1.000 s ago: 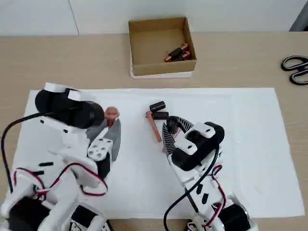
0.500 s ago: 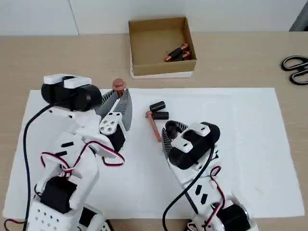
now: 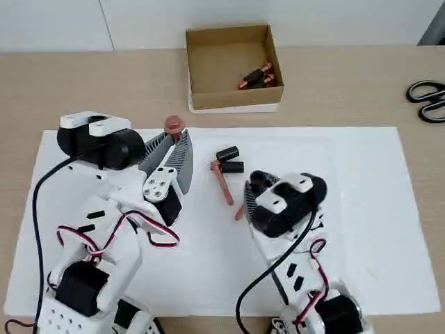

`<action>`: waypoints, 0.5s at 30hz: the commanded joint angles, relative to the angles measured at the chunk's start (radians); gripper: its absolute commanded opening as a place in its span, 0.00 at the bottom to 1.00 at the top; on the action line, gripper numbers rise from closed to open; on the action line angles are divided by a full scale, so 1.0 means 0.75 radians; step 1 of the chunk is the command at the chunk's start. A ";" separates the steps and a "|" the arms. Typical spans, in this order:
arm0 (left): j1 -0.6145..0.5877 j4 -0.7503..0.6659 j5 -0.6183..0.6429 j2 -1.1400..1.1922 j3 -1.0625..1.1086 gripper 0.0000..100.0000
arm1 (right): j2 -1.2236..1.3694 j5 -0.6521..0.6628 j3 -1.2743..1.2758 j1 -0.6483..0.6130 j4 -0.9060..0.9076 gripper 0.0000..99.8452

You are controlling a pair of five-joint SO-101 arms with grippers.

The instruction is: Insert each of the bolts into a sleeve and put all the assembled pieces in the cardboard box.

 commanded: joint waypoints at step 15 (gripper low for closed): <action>0.063 -0.205 0.217 -0.008 0.181 0.01 | -0.011 -0.166 0.278 -0.126 -0.322 0.00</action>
